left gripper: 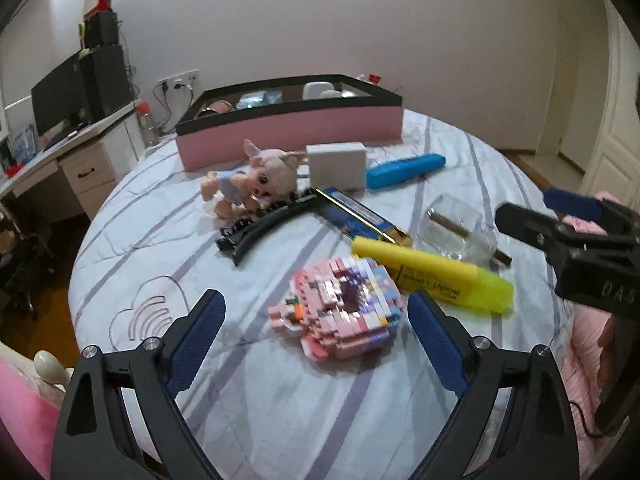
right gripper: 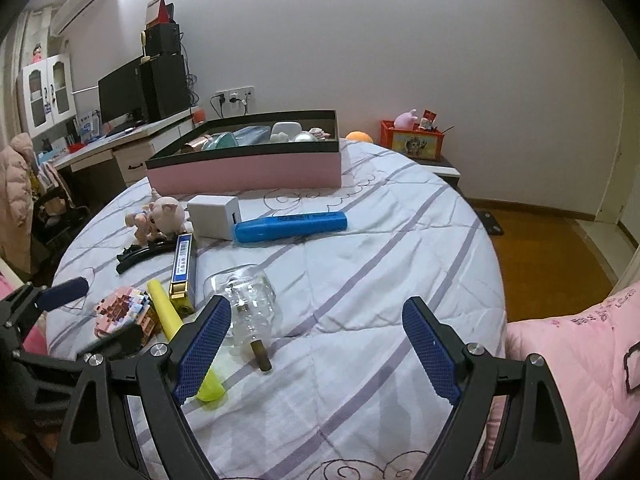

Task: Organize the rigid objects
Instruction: 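Grasp pink pixel-block figure with left tool while right tool grasps clear glass jar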

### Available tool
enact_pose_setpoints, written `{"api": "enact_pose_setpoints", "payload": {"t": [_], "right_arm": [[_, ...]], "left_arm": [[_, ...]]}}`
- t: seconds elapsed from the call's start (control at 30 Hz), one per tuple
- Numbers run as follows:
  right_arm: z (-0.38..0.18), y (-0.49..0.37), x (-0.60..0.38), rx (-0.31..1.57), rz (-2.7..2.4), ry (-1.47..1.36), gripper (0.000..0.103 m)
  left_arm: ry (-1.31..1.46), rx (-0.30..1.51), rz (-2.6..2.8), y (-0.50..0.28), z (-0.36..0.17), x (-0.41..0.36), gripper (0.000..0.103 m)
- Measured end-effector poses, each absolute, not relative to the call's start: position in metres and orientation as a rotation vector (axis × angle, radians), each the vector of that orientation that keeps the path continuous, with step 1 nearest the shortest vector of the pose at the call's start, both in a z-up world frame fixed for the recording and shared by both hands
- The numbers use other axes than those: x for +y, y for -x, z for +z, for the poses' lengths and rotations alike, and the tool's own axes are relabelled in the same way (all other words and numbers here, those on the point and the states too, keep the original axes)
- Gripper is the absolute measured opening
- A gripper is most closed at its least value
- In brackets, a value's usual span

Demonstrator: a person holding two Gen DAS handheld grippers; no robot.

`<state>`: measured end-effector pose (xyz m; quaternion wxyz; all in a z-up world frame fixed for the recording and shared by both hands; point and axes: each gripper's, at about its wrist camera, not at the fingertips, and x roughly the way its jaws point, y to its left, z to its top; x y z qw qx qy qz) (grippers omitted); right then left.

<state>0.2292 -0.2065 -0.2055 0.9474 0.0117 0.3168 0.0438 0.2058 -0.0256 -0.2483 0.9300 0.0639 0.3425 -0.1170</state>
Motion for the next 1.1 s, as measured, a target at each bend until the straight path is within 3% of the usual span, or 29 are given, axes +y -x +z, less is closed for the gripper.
{"api": "enact_pose_setpoints", "payload": {"t": [0.07, 0.2, 0.73, 0.77, 0.83, 0.9, 1.1], "right_arm": [[-0.206, -0.23, -0.205, 0.651, 0.095, -0.025, 0.089], [-0.21, -0.234, -0.202, 0.668, 0.109, -0.019, 0.089], [-0.232, -0.273, -0.178, 0.795, 0.217, 0.006, 0.088], [-0.232, -0.276, -0.178, 0.802, 0.216, 0.009, 0.086], [-0.233, -0.278, -0.175, 0.8, 0.214, 0.03, 0.067], [-0.233, -0.278, -0.174, 0.792, 0.201, 0.049, 0.054], [-0.23, -0.279, -0.18, 0.784, 0.201, 0.028, 0.052]], "left_arm": [[-0.143, 0.722, -0.219, -0.209, -0.254, -0.025, 0.092], [-0.093, 0.738, -0.224, -0.214, -0.256, -0.016, 0.068], [-0.048, 0.75, -0.201, -0.226, -0.255, 0.003, 0.069], [-0.047, 0.75, -0.198, -0.227, -0.255, 0.003, 0.07], [-0.048, 0.752, -0.198, -0.229, -0.256, 0.003, 0.072], [-0.047, 0.751, -0.198, -0.231, -0.257, 0.003, 0.071], [-0.033, 0.735, -0.202, -0.232, -0.253, 0.005, 0.067]]}}
